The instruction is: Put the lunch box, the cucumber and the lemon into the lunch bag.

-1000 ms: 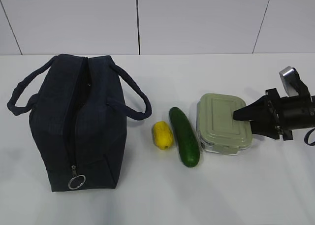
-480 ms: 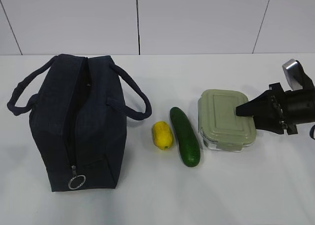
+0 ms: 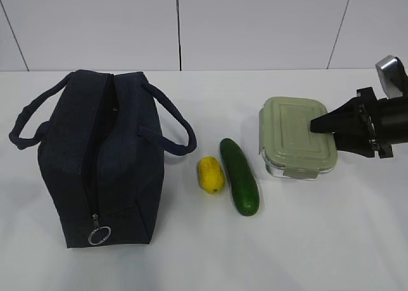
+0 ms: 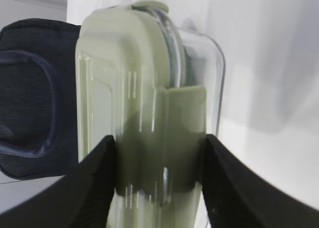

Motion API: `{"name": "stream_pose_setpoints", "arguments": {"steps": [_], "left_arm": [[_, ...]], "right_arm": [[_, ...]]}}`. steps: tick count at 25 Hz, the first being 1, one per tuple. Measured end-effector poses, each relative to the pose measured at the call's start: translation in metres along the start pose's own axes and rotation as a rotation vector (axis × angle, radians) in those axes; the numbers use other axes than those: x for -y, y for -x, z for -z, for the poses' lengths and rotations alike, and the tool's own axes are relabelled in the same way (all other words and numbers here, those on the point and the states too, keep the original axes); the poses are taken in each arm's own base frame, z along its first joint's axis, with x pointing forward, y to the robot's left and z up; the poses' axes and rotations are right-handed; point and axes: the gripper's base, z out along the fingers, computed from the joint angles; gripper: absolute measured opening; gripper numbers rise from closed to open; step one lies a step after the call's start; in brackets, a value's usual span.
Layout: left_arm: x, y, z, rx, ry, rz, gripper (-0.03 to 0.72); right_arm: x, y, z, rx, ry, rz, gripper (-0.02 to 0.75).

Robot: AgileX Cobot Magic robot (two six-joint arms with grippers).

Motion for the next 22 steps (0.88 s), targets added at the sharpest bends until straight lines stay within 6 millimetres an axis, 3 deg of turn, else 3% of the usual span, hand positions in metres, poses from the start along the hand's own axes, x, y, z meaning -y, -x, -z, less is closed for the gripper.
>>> {"name": "stream_pose_setpoints", "arguments": {"steps": [5, 11, 22], "left_arm": [[-0.002, 0.014, -0.007, -0.016, -0.001, 0.024, 0.251], [-0.005, 0.049, -0.02, -0.055, 0.003, 0.044, 0.312], [-0.036, 0.096, -0.084, -0.288, -0.005, 0.071, 0.323]], "right_arm": [[-0.016, 0.002, 0.003, 0.017, 0.012, 0.021, 0.39], [-0.032, -0.001, -0.01, -0.015, 0.04, 0.034, 0.39], [-0.065, -0.011, -0.035, -0.071, 0.105, 0.058, 0.39]]}}
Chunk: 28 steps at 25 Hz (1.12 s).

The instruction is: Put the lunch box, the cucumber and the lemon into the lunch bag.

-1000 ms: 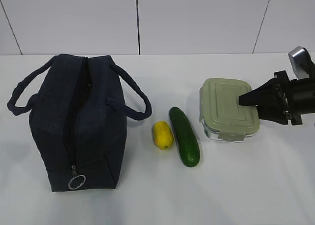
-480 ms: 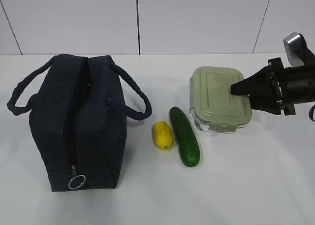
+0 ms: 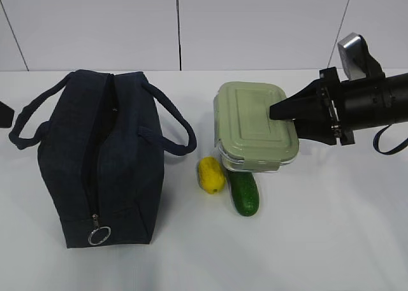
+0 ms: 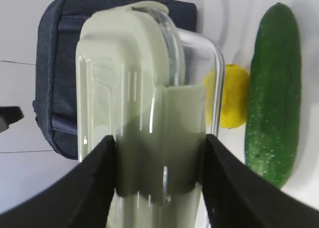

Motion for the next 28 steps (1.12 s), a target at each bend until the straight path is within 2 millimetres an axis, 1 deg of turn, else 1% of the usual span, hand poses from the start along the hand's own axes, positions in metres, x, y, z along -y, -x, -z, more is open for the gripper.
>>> {"name": "stream_pose_setpoints", "arguments": {"steps": [5, 8, 12, 16, 19, 25, 28], "left_arm": [[-0.007, 0.025, -0.014, -0.02, -0.021, -0.004, 0.323], [-0.007, 0.036, -0.021, -0.037, -0.034, -0.013, 0.323], [0.003, 0.045, -0.035, -0.069, -0.06, -0.07, 0.323], [0.008, 0.051, -0.052, -0.086, -0.055, -0.111, 0.323], [0.01, 0.053, -0.06, -0.083, -0.048, -0.122, 0.328], [0.002, 0.056, -0.078, -0.097, -0.029, -0.106, 0.37], [-0.003, 0.056, -0.087, -0.115, -0.028, -0.089, 0.372]], "right_arm": [[-0.007, -0.001, -0.009, 0.003, 0.029, -0.011, 0.39], [-0.011, 0.0, -0.013, 0.012, 0.049, -0.02, 0.39], [-0.016, 0.0, -0.018, 0.027, 0.075, -0.032, 0.39], [-0.025, 0.004, -0.023, 0.024, 0.093, -0.011, 0.39], [-0.036, 0.011, -0.028, 0.022, 0.108, 0.018, 0.39], [-0.062, 0.023, -0.038, 0.015, 0.148, 0.091, 0.39], [-0.075, 0.023, -0.046, -0.005, 0.169, 0.122, 0.39]]}}
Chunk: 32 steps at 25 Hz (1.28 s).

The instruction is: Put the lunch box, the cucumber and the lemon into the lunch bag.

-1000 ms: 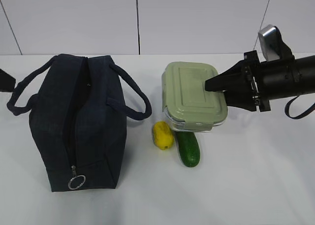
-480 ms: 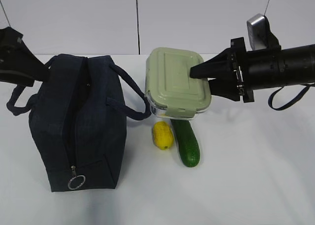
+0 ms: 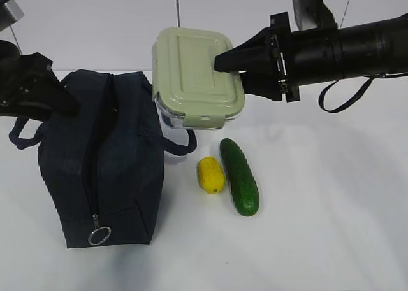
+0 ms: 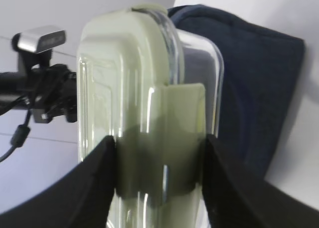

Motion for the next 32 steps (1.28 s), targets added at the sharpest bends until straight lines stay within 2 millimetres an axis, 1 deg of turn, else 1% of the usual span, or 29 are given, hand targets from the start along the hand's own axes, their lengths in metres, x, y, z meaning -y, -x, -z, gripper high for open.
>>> {"name": "stream_pose_setpoints", "arguments": {"steps": [1, 2, 3, 6, 7, 9, 13, 17, 20, 22, 28, 32], "left_arm": [[-0.001, 0.0, -0.003, -0.006, -0.001, 0.006, 0.362], [-0.003, 0.0, -0.005, -0.014, -0.002, 0.012, 0.333], [-0.004, 0.0, -0.007, -0.017, -0.003, 0.016, 0.286], [-0.004, 0.0, -0.008, -0.018, -0.013, 0.027, 0.077], [-0.003, 0.0, -0.008, -0.017, -0.019, 0.032, 0.032], [-0.002, 0.001, -0.008, -0.014, -0.037, 0.042, -0.001], [0.008, 0.001, -0.006, 0.0, -0.103, 0.043, -0.008], [0.018, 0.003, 0.006, 0.047, -0.147, 0.037, -0.008], [0.025, 0.002, 0.015, 0.068, -0.16, 0.02, -0.008], [0.03, 0.001, 0.022, 0.079, -0.172, 0.009, -0.008], [0.048, -0.002, 0.04, 0.109, -0.263, -0.019, -0.008], [0.053, -0.004, 0.043, 0.094, -0.305, -0.032, -0.008]], "right_arm": [[-0.003, -0.001, -0.003, -0.009, 0.008, 0.006, 0.39], [-0.005, -0.003, -0.007, -0.021, 0.015, 0.01, 0.39], [-0.007, -0.005, -0.01, -0.031, 0.022, 0.012, 0.39], [-0.011, -0.008, -0.017, -0.053, 0.036, 0.018, 0.39], [-0.012, -0.009, -0.018, -0.058, 0.038, 0.019, 0.39], [-0.013, -0.01, -0.02, -0.062, 0.042, 0.02, 0.39], [-0.019, -0.011, -0.026, -0.053, 0.071, 0.008, 0.39], [-0.024, -0.015, -0.034, -0.058, 0.093, 0.004, 0.39], [-0.024, -0.016, -0.037, -0.056, 0.08, 0.003, 0.39], [-0.02, -0.015, -0.039, -0.048, 0.071, -0.009, 0.39], [0.003, -0.016, -0.048, -0.036, 0.021, -0.063, 0.39], [0.02, -0.019, -0.054, -0.042, -0.001, -0.101, 0.39]]}}
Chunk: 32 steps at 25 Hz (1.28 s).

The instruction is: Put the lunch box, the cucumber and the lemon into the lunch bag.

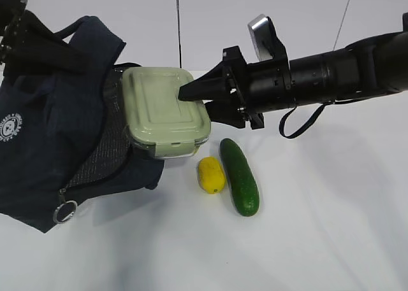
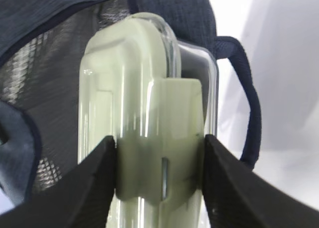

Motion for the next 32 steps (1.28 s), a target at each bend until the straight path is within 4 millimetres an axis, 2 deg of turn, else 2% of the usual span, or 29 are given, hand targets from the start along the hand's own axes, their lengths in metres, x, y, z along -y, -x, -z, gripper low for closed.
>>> {"name": "stream_pose_setpoints", "arguments": {"steps": [5, 14, 18, 23, 27, 32], "left_arm": [[0.001, 0.0, 0.0, -0.001, -0.007, -0.008, -0.009], [-0.003, 0.001, -0.01, -0.013, -0.037, -0.018, -0.009], [-0.004, 0.002, -0.016, -0.012, -0.057, -0.021, -0.009], [-0.012, 0.005, -0.025, -0.003, -0.046, -0.025, -0.009], [-0.021, 0.006, -0.033, -0.008, -0.031, -0.034, -0.009], [-0.031, 0.007, -0.038, 0.0, 0.012, -0.04, -0.009]], "right_arm": [[0.001, 0.0, -0.004, 0.012, -0.001, -0.012, 0.39], [-0.025, -0.001, -0.03, -0.025, 0.047, 0.062, 0.39], [-0.028, 0.002, -0.033, -0.004, 0.031, 0.072, 0.39], [-0.012, 0.005, -0.04, 0.024, -0.004, 0.031, 0.39], [0.009, 0.0, -0.053, 0.027, -0.013, -0.04, 0.39], [0.025, -0.005, -0.066, 0.022, -0.022, -0.066, 0.39]]}}
